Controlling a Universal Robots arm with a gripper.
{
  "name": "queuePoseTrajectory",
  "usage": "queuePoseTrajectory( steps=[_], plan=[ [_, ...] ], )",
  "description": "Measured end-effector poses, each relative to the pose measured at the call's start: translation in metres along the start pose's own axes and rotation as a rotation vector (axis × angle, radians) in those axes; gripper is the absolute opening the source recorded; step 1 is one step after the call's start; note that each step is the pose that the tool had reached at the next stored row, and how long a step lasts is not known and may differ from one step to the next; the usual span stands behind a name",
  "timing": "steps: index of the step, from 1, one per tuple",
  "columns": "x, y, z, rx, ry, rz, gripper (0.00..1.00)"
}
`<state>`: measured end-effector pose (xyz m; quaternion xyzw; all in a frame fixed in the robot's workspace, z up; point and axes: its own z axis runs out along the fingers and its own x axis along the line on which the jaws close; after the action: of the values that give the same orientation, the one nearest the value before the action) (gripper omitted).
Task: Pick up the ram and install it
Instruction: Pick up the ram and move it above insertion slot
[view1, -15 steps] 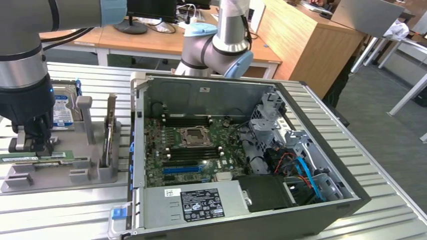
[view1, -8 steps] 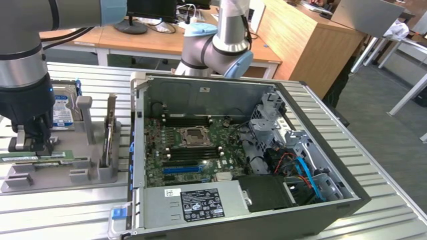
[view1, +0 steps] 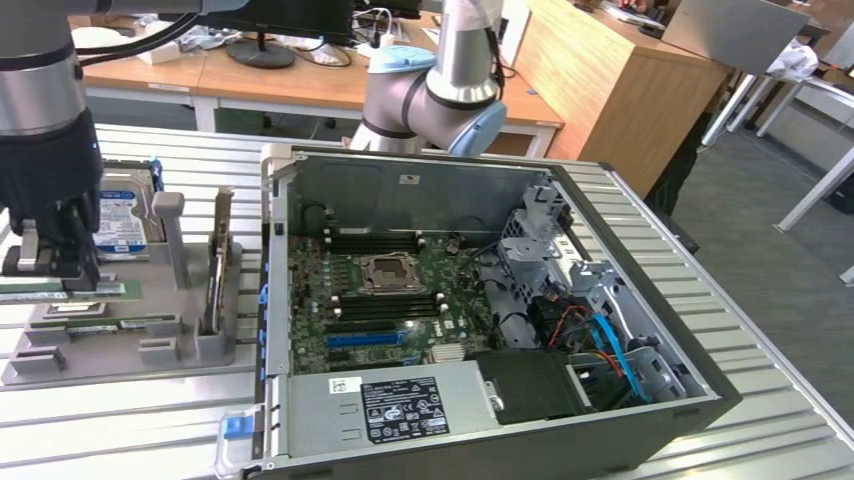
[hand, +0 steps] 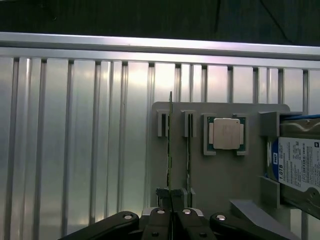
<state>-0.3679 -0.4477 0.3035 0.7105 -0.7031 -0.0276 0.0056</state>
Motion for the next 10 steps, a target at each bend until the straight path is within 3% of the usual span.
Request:
queuePoseTrajectory(
  steps=[10],
  plan=[
    [-0.0003,0.0002,-0.0111,-0.0009,0.0,0.0,0.11]
  ],
)
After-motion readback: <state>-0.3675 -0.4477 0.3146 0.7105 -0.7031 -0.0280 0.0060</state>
